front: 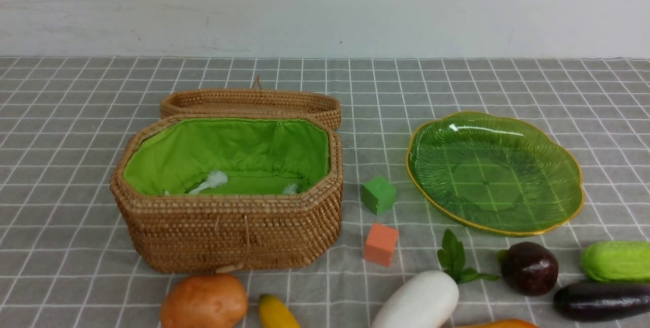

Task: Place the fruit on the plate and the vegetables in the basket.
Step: Grab a potato with your left arm and place it in the basket on the left

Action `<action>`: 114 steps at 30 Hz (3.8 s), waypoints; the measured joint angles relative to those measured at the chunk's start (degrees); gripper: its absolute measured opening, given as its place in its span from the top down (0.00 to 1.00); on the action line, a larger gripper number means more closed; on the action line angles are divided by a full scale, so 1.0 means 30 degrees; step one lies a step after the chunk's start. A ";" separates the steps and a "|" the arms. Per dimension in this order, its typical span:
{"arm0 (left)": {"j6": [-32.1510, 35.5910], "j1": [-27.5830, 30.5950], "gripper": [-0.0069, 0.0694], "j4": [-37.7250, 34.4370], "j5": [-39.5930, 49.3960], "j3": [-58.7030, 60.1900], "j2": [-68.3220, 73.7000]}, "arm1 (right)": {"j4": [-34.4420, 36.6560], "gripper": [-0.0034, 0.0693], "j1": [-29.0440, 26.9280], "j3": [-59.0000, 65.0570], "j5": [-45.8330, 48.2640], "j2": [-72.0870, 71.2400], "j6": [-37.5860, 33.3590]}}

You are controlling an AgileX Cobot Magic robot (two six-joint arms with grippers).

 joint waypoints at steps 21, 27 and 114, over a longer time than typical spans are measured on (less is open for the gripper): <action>0.0000 0.0000 0.60 -0.0318 0.3676 0.0006 0.7064 | 0.0000 0.62 0.0000 0.0000 0.0000 0.0000 0.0000; 0.0000 0.0000 0.60 -0.1113 0.4885 -0.0125 0.8296 | 0.0000 0.62 0.0000 0.0000 0.0016 0.0000 0.0000; 1.4136 -0.8654 0.18 -0.1023 0.1228 -0.3807 2.3029 | 0.0000 0.62 0.0000 0.0000 0.0016 0.0000 0.0000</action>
